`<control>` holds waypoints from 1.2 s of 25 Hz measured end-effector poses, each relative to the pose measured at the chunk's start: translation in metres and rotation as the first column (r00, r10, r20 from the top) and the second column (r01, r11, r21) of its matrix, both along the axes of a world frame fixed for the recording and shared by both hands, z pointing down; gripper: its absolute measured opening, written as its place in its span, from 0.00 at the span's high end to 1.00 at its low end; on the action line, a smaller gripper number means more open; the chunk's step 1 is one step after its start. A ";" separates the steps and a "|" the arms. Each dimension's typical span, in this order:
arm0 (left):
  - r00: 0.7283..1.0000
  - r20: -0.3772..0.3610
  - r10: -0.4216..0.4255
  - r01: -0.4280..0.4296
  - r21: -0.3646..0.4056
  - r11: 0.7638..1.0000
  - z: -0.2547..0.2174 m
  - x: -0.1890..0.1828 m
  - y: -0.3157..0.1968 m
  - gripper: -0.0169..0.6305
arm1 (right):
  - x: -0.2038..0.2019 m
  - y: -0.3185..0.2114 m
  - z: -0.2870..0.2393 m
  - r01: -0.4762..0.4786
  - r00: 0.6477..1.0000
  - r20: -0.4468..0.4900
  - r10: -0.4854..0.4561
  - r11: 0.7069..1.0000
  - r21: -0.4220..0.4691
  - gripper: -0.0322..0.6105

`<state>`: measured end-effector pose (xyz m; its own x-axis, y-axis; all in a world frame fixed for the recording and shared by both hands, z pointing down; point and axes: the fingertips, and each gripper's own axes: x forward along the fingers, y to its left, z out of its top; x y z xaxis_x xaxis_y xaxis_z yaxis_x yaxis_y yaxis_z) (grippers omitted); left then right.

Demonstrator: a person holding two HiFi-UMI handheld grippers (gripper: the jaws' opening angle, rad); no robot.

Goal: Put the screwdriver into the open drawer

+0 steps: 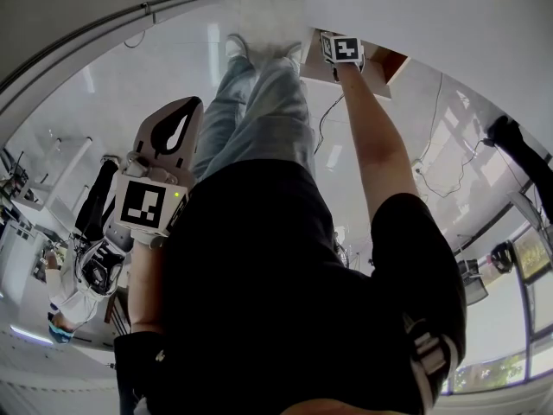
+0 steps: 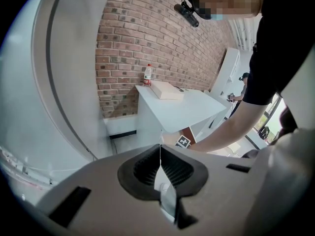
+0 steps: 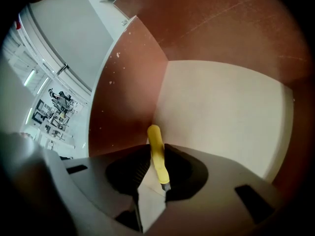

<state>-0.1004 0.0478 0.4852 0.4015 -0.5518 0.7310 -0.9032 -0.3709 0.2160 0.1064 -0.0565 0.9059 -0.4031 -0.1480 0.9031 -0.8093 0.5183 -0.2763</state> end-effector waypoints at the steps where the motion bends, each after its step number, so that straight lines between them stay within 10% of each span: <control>1: 1.000 -0.001 0.000 0.000 0.000 1.000 0.000 -0.001 0.000 0.96 | -0.001 0.001 0.000 -0.002 1.000 -0.003 0.002 1.000 -0.003 0.80; 19: 0.999 -0.038 0.018 -0.016 0.032 0.999 -0.001 -0.032 -0.008 0.96 | -0.031 0.003 -0.026 -0.062 0.998 -0.025 0.063 0.997 0.056 0.65; 30: 0.997 -0.064 0.043 -0.033 0.142 0.989 -0.045 -0.014 -0.017 0.96 | -0.023 0.004 -0.153 -0.102 0.992 0.089 0.085 0.972 0.210 0.93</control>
